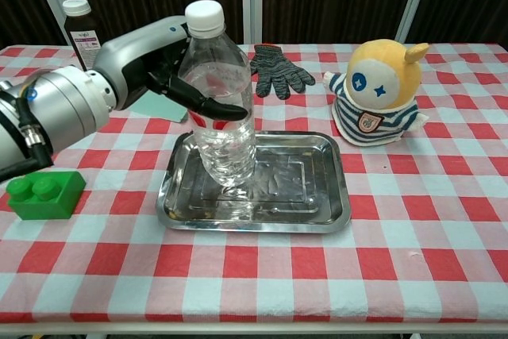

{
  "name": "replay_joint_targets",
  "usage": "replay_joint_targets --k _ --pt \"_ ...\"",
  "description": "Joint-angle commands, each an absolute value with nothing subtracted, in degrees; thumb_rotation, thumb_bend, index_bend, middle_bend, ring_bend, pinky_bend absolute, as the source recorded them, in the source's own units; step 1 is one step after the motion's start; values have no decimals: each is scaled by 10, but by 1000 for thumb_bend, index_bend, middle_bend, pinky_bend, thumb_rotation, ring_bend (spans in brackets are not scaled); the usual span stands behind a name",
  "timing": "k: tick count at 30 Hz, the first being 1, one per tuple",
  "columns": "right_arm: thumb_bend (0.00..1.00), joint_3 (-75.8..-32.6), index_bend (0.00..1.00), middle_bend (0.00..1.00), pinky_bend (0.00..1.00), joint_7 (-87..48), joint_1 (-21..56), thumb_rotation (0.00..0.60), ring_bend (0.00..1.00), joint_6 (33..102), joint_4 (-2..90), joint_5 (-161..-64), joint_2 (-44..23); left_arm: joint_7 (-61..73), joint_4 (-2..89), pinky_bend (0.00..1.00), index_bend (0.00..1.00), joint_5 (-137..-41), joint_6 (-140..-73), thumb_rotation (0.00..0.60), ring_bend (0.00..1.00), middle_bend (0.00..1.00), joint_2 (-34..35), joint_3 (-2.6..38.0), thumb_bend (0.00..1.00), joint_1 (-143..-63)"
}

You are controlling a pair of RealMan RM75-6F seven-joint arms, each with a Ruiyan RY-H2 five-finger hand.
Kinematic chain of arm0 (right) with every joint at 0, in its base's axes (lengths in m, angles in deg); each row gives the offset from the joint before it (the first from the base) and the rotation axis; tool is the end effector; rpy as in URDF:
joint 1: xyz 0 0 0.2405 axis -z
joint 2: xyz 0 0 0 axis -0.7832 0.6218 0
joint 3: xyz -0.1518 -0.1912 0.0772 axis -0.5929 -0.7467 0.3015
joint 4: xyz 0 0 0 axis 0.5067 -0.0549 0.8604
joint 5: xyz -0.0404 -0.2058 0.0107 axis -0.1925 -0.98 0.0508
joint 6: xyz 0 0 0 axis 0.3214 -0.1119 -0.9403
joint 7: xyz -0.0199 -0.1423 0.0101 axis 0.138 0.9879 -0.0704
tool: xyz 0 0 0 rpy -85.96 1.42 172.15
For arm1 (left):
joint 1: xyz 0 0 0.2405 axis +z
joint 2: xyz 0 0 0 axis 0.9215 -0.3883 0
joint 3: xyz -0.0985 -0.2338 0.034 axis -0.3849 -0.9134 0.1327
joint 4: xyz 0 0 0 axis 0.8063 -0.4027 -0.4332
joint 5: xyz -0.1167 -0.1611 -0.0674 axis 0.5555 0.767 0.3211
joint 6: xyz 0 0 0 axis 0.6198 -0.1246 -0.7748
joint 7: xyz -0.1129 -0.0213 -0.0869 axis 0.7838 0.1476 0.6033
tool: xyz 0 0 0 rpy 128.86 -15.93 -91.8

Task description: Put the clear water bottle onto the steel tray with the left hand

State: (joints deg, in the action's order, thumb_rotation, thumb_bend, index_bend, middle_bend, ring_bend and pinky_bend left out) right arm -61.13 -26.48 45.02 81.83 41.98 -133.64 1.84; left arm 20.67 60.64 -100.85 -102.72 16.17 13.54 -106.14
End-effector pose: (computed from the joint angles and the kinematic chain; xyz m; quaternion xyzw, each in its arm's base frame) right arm -0.3749 -0.1969 0.1523 0.6019 -0.3964 0.3351 0.6069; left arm -0.0844 0.2968 -0.0485 -0.5760 -0.5790 -0.5474 0.1825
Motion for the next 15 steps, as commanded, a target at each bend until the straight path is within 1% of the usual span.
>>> replay_joint_targets --k 1,9,15 --pt "121 -611 0 0 0 -264 450 600 0 818 419 -1336 18 214 575 533 598 -1032 -1040 600 495 652 180 141 205 -1063" --pt "121 -612 0 0 0 -270 453 600 0 818 409 -1333 15 232 545 529 595 -1036 -1033 600 492 649 187 149 204 -1059" --pt "120 -612 0 0 0 -287 453 600 0 826 396 -1342 10 252 536 508 555 -1039 -1022 600 471 617 181 155 186 -1055"
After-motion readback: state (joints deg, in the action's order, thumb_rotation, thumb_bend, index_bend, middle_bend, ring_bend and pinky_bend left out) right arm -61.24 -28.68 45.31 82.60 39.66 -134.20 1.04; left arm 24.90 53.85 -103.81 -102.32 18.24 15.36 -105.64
